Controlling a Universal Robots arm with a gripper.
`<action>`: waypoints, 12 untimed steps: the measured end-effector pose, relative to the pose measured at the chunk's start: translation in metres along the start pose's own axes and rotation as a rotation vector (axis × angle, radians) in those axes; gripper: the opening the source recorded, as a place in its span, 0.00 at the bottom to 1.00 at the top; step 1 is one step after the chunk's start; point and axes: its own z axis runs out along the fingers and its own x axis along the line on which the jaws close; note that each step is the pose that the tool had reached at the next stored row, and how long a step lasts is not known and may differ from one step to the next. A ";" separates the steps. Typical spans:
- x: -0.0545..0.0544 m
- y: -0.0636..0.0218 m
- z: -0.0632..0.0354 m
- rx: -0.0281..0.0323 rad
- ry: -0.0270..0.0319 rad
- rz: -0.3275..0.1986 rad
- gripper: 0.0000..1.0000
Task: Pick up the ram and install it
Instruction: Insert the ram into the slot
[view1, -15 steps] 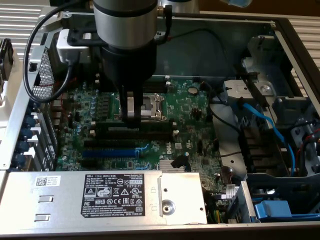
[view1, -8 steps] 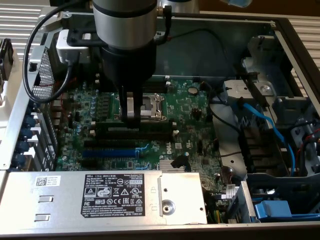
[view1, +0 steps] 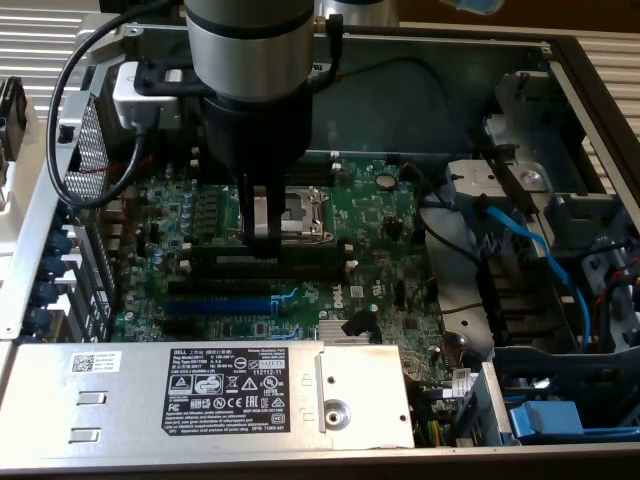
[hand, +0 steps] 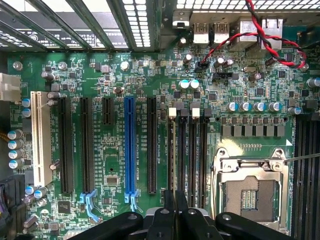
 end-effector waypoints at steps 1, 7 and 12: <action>0.000 0.0000 0.0000 0.0000 0.0000 0.000 0.12; 0.000 0.0001 0.0013 0.0000 0.0001 0.000 0.12; 0.000 0.0001 0.0023 0.0000 0.0000 0.000 0.12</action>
